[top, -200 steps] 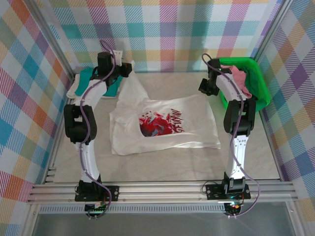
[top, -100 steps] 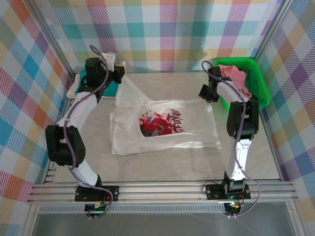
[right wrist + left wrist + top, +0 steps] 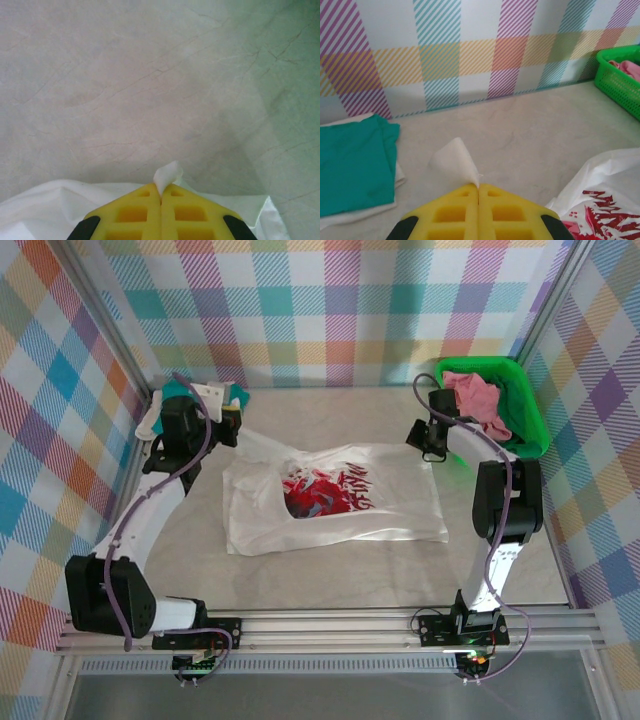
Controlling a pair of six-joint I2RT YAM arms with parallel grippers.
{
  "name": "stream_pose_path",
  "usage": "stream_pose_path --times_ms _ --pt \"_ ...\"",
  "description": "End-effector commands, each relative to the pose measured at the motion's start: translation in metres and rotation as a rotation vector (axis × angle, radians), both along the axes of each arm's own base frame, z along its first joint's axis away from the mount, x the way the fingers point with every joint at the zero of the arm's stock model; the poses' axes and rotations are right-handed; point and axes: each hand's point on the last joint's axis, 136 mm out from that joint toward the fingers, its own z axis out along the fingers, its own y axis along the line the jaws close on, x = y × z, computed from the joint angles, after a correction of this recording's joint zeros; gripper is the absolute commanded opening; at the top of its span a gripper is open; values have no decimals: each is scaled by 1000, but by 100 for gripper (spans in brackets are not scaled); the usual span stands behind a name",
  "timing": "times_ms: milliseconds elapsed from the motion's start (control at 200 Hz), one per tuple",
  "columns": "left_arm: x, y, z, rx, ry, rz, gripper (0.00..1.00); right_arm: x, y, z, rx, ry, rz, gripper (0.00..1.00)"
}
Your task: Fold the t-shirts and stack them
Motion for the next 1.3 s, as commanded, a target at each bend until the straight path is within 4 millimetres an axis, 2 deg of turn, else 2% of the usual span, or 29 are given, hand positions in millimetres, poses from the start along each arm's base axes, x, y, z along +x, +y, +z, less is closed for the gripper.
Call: stream_pose_path --times_ms 0,130,225,395,475,580,825,1005,1065,1150,1235,1295 --pt "-12 4 17 24 -49 27 0 11 0 37 21 -123 -1 0" --pt "-29 2 13 36 4 29 0 1 -4 44 26 -154 -26 0" --pt "-45 4 -1 40 67 42 0 -11 -5 43 28 -166 -32 0" --pt "-75 18 -33 39 180 123 0 -32 -9 31 15 -169 -31 0" --pt "-84 28 -45 36 207 178 0 -41 -10 20 6 -150 -28 0" --pt "-91 30 -59 27 239 193 0 -46 -13 9 -10 -129 -29 0" --pt "-96 33 -53 -2 237 218 0 -51 -16 27 -11 -179 -43 0" --pt "-109 30 -68 -19 313 206 0 -68 -17 15 -3 -145 -54 0" --pt "-114 26 -75 -41 347 192 0 -75 -20 10 -9 -131 -66 12" --pt "-123 20 -84 -84 393 174 0 -91 -27 4 -32 -93 -97 14" --pt "-134 9 -94 -144 439 136 0 -104 -33 5 -57 -87 -116 26" --pt "-141 6 -104 -165 478 137 2 -109 -34 9 -61 -83 -109 28"
